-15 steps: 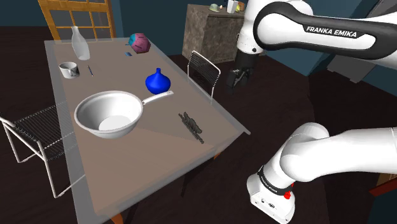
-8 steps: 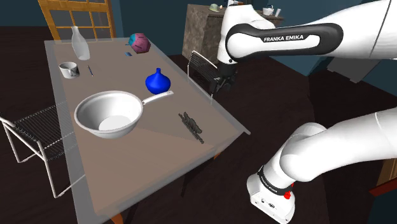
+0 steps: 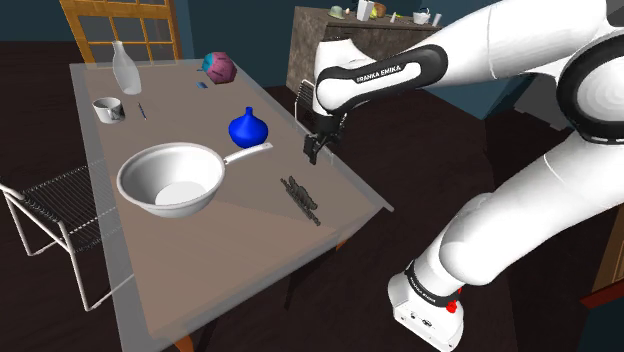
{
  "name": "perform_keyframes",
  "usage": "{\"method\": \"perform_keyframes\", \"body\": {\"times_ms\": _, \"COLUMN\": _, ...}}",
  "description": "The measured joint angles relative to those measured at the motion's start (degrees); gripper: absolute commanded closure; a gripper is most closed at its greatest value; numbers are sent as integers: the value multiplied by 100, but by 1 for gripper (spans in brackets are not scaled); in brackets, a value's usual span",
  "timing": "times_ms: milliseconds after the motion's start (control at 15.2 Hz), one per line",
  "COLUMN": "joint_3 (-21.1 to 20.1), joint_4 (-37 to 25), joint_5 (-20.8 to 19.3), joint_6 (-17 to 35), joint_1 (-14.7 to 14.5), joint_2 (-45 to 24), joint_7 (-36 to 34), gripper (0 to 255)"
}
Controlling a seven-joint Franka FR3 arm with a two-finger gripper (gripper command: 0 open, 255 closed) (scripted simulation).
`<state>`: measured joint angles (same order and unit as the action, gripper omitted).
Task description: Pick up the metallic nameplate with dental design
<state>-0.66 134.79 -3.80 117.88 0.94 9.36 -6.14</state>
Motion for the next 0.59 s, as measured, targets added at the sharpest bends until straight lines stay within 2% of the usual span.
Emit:
{"method": "perform_keyframes", "body": {"times_ms": 396, "joint_3": 12, "joint_4": -585, "joint_5": -1, "joint_6": 544, "joint_1": 20, "joint_2": -1290, "joint_7": -142, "gripper": 0}}
{"method": "perform_keyframes", "body": {"times_ms": 594, "joint_3": 28, "joint_4": -1102, "joint_5": 3, "joint_6": 734, "joint_1": 32, "joint_2": -2070, "joint_7": -193, "gripper": 0}}
